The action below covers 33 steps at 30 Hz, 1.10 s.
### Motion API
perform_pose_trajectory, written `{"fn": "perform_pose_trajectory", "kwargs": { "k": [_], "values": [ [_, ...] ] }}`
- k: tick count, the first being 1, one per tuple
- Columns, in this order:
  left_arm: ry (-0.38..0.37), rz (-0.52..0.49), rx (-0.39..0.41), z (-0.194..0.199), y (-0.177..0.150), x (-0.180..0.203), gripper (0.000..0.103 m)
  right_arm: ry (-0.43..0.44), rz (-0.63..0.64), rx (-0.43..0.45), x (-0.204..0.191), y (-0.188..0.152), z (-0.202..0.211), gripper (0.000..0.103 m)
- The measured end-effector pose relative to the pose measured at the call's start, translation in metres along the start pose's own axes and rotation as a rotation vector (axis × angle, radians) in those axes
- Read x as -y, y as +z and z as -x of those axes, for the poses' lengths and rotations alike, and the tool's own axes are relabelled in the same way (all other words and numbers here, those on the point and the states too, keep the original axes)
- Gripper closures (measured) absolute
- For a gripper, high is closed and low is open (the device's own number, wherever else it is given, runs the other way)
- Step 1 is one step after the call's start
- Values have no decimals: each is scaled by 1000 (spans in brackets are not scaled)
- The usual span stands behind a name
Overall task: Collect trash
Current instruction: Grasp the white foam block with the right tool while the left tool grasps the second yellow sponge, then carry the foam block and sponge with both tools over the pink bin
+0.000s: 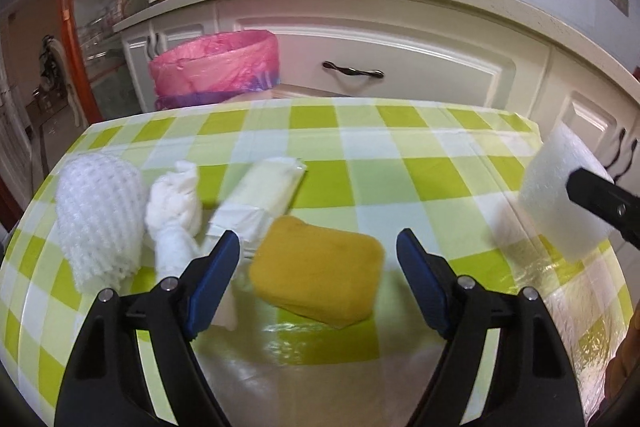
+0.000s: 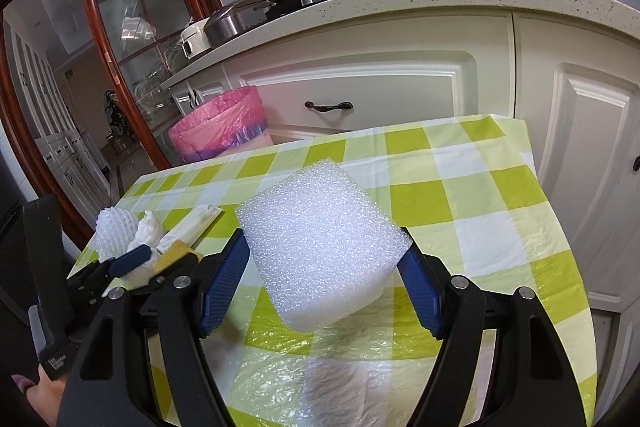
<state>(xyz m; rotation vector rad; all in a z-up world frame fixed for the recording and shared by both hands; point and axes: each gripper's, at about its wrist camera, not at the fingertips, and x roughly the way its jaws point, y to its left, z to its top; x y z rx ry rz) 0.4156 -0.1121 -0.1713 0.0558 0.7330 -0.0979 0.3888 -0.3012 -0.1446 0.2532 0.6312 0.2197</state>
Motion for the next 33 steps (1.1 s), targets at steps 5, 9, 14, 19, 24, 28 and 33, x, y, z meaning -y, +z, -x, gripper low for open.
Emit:
{"fn": "perform_pose_trajectory", "kwargs": {
  "k": [5,9,14,19,24,28,33],
  "values": [
    [-13,-15,-54,-12,2,6,25,-9,-12,9,4,2,5,33],
    [-23,-1,-76,-16,1,4,50,-14,-16,9,5,2,6,33],
    [-31,-5,-28,-8,0,4,54,-15,-5,7,0,1,8,33],
    [-37,-23,24,9,-1,8,56,-26,7,8,-4,-2,14,33],
    [-48,-14,108,38,1,4,56,-45,21,28,-12,-2,27,33],
    [-69,7,162,63,-1,-4,56,-71,53,47,-24,-2,37,33],
    [-100,31,214,96,-10,-20,55,-86,76,80,-46,-6,54,33]
  ]
}}
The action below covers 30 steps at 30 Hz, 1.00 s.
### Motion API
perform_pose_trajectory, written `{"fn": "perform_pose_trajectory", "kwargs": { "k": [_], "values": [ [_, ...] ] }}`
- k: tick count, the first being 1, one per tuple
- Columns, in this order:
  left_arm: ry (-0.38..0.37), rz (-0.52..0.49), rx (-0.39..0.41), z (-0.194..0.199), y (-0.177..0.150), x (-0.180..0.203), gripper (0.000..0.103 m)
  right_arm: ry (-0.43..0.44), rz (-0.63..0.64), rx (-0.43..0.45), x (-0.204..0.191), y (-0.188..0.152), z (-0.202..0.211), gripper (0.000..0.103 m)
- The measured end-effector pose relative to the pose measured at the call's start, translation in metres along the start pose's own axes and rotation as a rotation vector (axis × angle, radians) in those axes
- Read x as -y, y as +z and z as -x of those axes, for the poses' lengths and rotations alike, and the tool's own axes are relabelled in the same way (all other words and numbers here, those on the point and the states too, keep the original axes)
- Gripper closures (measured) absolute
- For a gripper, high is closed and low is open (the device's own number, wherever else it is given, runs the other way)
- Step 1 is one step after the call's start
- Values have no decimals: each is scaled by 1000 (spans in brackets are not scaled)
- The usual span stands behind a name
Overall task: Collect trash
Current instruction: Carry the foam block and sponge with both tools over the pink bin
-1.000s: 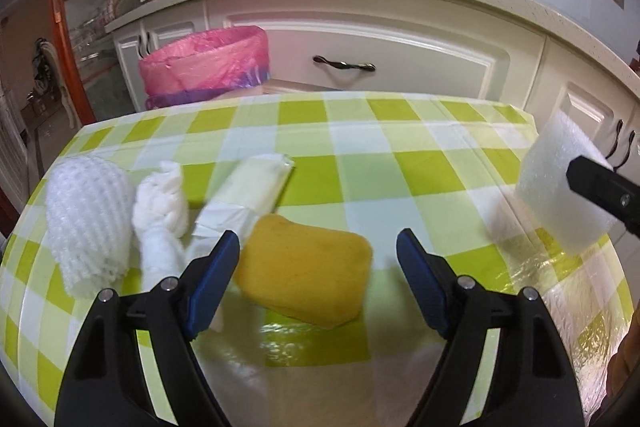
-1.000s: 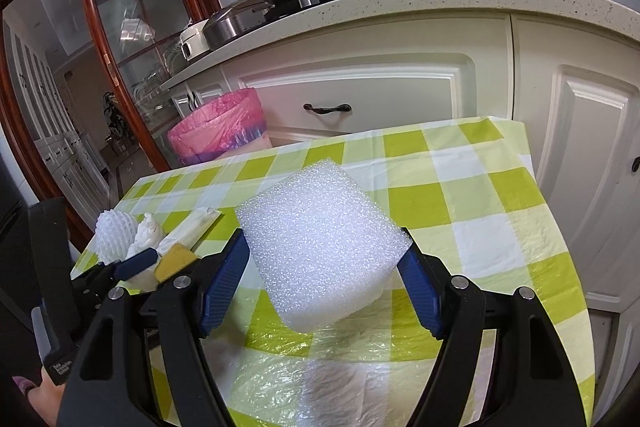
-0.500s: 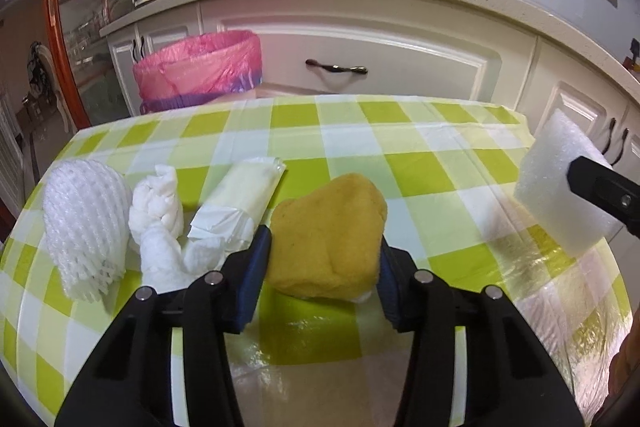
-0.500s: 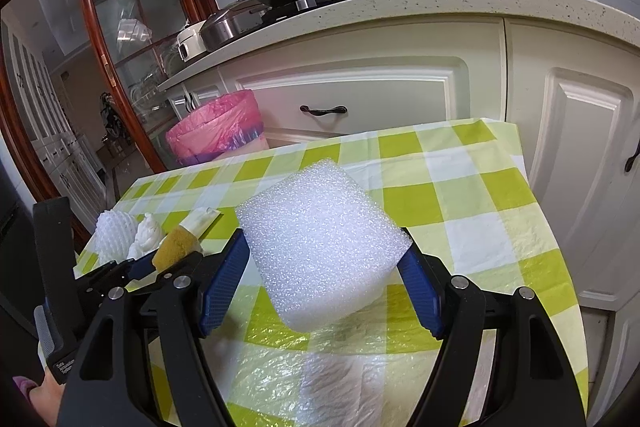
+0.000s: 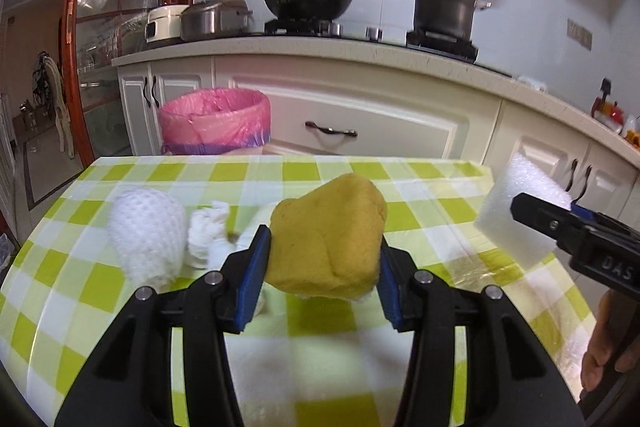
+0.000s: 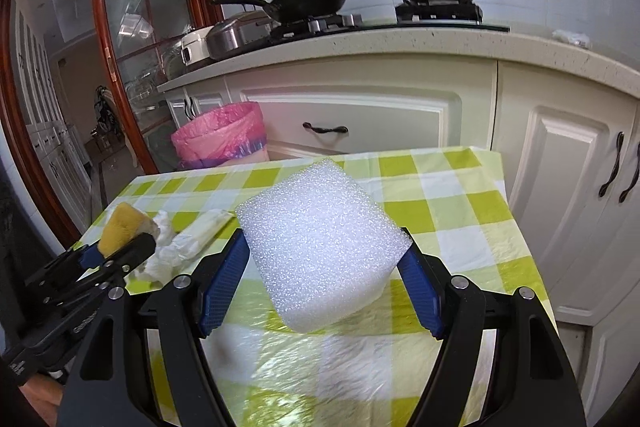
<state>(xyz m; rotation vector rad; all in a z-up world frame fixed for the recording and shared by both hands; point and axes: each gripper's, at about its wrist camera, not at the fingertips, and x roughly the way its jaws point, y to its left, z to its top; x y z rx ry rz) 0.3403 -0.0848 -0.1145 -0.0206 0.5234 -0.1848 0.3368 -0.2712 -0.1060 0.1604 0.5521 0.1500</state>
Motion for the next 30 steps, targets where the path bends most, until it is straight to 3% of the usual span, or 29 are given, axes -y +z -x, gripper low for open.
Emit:
{"fn": "perform_pose_trajectory", "kwargs": {
  "k": [8,15,22,30],
  "values": [
    [-19,26,57,53,-6,-34,55,22,44,29,-47,-7,17,33],
    [22,11,79,82,-19,-63,55,54,101,14,-88,-16,16,33],
    [70,56,75,87,-22,-98,55,93,137,10,-118,-14,7,33],
    [102,74,95,82,-3,-117,55,118,165,10,-142,1,-11,33]
  ]
}}
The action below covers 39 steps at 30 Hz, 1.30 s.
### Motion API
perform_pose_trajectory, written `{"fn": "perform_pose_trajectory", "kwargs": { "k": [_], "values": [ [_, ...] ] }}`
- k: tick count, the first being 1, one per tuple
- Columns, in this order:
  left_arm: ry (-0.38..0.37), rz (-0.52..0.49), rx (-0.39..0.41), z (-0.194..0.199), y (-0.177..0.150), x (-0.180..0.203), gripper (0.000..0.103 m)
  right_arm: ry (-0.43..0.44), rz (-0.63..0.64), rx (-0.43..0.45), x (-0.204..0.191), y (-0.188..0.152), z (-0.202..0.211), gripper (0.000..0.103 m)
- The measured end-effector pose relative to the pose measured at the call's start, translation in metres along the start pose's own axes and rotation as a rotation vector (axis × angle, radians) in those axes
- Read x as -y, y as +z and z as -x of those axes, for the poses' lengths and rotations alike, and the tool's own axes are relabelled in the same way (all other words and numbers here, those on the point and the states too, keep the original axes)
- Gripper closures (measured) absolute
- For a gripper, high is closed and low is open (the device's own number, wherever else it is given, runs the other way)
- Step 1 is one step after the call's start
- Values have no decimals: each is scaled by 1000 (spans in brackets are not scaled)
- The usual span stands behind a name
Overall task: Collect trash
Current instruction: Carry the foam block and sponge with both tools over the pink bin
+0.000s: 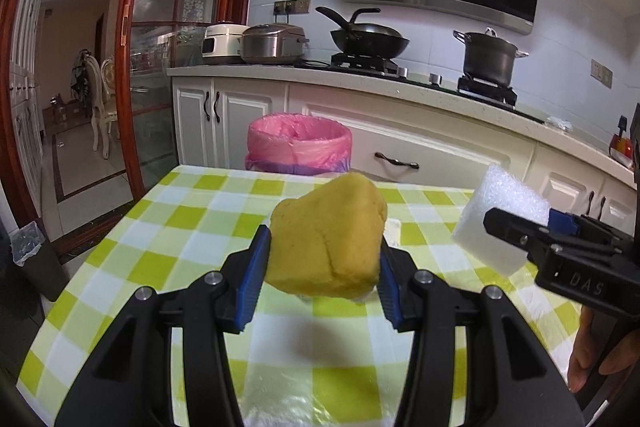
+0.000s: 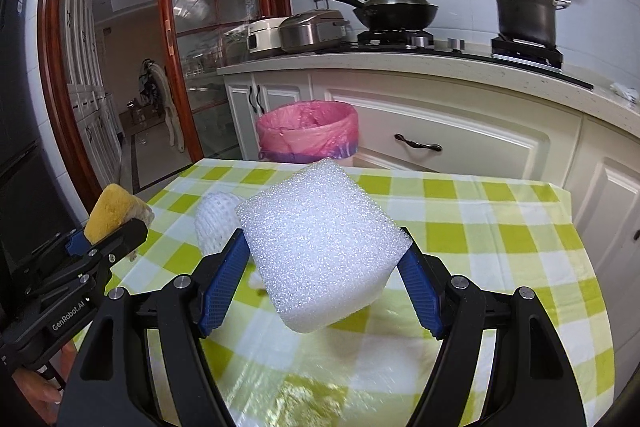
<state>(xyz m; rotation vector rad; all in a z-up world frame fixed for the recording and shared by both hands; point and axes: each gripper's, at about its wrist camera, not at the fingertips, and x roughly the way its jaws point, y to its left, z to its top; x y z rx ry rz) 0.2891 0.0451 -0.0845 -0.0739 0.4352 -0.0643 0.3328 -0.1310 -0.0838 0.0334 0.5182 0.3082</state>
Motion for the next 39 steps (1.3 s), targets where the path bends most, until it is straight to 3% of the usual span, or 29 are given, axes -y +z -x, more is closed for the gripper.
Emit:
{"fn": "perform_pose_trajectory", "kwargs": {
  "k": [8,16,31,39],
  "values": [
    [-2,14,15,-26,42,-14,55,40,24,34,-5,42,-30,33],
    [3,6,18,-86,99,-28,55,74,48,42,3,98,-86,33],
    [-35,-22,-22,-276,204,-65,54,143,97,0,35,200,-270,33],
    [-24,-37,-54,-375,215,-77,53,162,90,-26,53,217,-368,32]
  ]
}}
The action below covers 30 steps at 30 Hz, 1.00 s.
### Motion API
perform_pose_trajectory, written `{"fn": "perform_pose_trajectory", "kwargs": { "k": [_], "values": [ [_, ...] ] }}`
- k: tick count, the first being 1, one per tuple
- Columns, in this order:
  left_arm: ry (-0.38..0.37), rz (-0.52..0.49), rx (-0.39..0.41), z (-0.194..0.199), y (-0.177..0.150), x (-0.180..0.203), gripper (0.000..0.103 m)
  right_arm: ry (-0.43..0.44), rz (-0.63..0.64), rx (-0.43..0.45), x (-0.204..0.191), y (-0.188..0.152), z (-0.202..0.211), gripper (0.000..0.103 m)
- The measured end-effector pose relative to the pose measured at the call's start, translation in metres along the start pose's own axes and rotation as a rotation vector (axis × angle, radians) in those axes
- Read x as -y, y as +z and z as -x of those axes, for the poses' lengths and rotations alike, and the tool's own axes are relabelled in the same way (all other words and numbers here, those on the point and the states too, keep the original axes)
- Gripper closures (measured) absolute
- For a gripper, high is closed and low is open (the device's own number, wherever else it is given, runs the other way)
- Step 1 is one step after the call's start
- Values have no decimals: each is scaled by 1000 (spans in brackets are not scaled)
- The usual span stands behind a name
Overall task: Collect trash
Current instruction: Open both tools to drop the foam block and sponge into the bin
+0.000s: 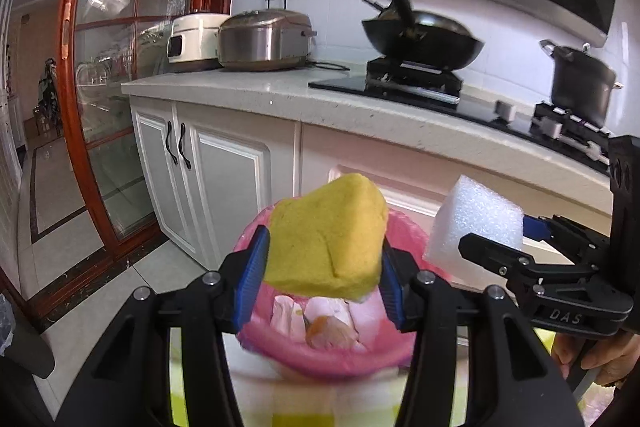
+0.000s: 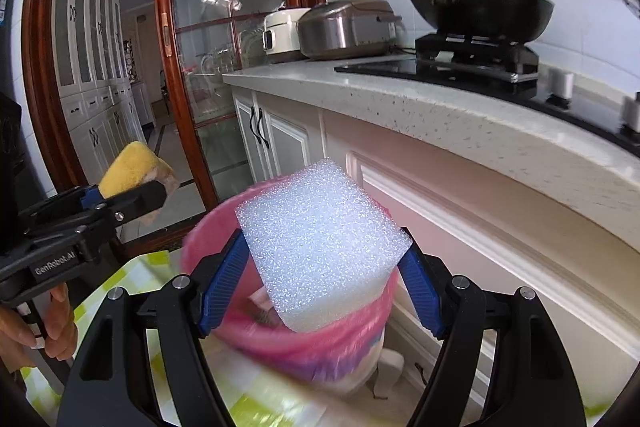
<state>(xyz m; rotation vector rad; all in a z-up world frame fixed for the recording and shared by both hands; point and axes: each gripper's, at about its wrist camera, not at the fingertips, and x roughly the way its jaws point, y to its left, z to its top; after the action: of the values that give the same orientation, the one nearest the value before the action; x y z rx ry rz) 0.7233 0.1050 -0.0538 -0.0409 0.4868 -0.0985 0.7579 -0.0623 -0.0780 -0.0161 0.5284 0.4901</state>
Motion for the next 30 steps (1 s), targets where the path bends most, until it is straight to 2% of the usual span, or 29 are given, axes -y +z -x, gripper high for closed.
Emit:
{"fn": "perform_pose_trajectory", "kwargs": {
  "k": [3,8,10,16,21,25,30],
  "values": [
    [-6,7,-18,-29,-3,-6,52,25,2,-18,4,-1,-27,31],
    [7,30,-25,-52,-8,-19,48,29,20,-24,8,-7,-45,27],
    [2,50,-23,-54,-8,-23,39,28,21,-21,11,-9,-44,24],
    [11,43,-9,-34,-3,-17,35,25,18,-1,8,-12,-7,24],
    [10,72,26,17,3,-10,33,25,32,14,-6,-24,62,24],
    [46,92,61,79,-5,0,18,9,25,11,-23,-46,116,24],
    [81,118,126,169,-37,14,5,-31,-5,-4,-51,-91,180,24]
  ]
}}
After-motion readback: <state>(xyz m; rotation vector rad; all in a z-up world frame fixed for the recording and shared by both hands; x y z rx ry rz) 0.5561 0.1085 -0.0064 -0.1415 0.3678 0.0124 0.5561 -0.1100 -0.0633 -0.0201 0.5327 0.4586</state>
